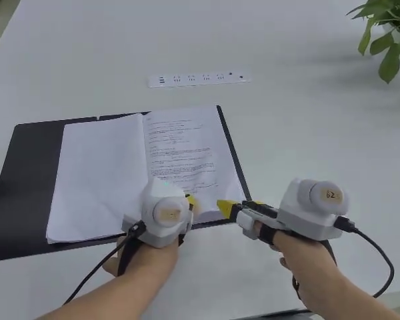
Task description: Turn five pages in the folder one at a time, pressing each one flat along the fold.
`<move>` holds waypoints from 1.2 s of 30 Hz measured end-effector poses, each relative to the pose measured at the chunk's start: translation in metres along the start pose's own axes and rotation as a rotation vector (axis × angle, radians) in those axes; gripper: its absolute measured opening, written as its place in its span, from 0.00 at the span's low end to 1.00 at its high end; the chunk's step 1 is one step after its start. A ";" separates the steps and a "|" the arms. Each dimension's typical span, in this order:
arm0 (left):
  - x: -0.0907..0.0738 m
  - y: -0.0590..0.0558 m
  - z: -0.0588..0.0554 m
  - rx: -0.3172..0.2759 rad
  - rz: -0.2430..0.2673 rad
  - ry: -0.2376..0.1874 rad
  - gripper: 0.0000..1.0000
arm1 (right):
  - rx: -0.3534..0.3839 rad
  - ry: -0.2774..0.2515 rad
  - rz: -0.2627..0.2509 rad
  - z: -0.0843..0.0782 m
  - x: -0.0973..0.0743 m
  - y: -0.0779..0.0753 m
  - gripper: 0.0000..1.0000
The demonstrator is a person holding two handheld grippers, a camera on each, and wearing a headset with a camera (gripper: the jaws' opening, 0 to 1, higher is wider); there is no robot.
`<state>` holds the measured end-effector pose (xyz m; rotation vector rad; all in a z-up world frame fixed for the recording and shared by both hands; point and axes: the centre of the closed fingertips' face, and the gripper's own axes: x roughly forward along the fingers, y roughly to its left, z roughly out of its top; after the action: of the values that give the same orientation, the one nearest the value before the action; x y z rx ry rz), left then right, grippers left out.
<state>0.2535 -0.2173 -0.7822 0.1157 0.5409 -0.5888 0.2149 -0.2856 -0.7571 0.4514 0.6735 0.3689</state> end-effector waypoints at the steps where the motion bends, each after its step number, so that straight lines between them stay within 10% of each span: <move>1: 0.000 0.000 0.000 -0.001 0.000 0.000 0.00 | 0.004 0.000 -0.001 -0.001 0.001 -0.001 0.31; 9: 0.000 0.000 0.000 -0.005 -0.002 0.001 0.00 | 0.097 -0.016 -0.072 0.000 0.005 -0.017 0.01; 17: 0.000 -0.001 0.001 -0.069 -0.025 -0.001 0.02 | 0.091 -0.044 -0.083 0.006 0.000 -0.013 0.00; 26: -0.032 0.005 -0.005 -0.088 -0.093 0.064 0.16 | 0.043 -0.089 -0.021 0.023 -0.012 0.016 0.00; 36: -0.093 0.037 -0.001 -0.096 -0.064 -0.014 0.22 | 0.051 -0.170 0.121 0.046 -0.024 0.075 0.00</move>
<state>0.2087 -0.1396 -0.7369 0.0036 0.5603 -0.6245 0.2148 -0.2461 -0.6747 0.5668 0.4925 0.4228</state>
